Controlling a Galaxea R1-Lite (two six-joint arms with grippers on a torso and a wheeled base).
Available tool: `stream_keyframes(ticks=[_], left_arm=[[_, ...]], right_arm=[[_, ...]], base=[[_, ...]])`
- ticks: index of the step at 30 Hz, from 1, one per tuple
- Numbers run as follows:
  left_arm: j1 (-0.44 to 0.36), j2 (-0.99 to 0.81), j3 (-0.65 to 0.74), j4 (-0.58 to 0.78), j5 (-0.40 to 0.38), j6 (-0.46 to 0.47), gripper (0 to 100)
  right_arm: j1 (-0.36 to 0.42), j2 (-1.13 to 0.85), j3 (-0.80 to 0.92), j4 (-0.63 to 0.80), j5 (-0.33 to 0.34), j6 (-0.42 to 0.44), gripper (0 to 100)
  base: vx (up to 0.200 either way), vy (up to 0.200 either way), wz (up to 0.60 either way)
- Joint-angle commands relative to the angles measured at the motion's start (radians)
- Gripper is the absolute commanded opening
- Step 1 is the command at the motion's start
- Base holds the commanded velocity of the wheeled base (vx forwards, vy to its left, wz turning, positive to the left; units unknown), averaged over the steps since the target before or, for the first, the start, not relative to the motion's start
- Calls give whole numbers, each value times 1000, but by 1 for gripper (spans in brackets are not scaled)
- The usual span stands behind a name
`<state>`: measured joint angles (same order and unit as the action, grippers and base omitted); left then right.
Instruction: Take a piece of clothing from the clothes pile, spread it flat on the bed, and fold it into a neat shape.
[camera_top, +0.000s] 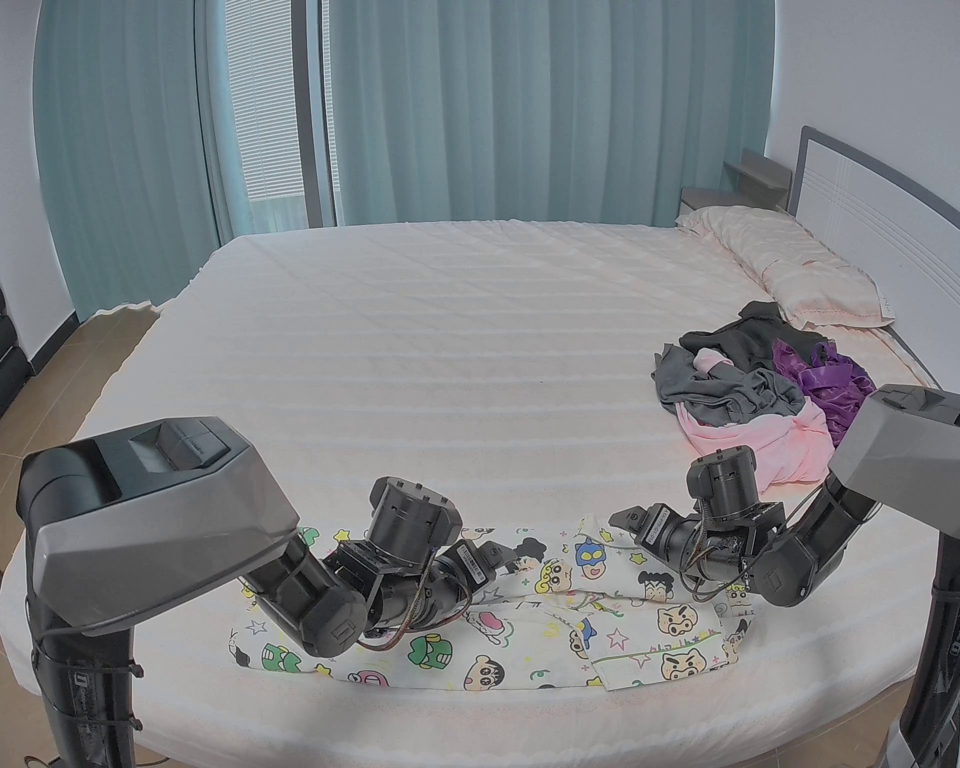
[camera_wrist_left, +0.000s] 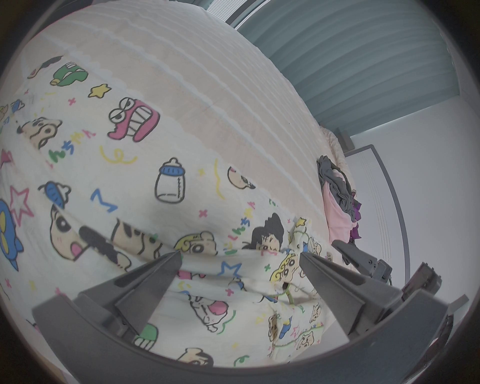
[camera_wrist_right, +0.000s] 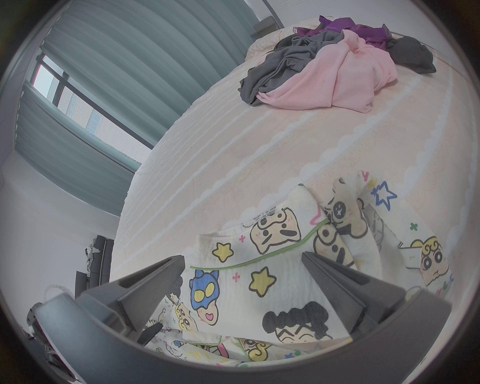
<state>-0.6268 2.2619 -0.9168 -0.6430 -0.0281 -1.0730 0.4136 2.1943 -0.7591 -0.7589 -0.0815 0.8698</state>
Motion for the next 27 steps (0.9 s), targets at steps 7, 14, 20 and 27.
stream_keyframes(ticks=[7,14,20,27], left_arm=[[-7,-94,49,-1,-3,-2,100],[53,-211,124,-1,-9,-1,100],[245,-283,150,34,-107,59,100],[503,-288,153,243,-228,377,100]], right_arm=[[1,1,0,0,0,0,100],[-1,1,1,0,2,0,100],[1,4,1,0,2,0,100],[2,4,1,0,0,0,100]], base=[[0,0,0],[0,0,0],[0,0,0],[0,0,0]])
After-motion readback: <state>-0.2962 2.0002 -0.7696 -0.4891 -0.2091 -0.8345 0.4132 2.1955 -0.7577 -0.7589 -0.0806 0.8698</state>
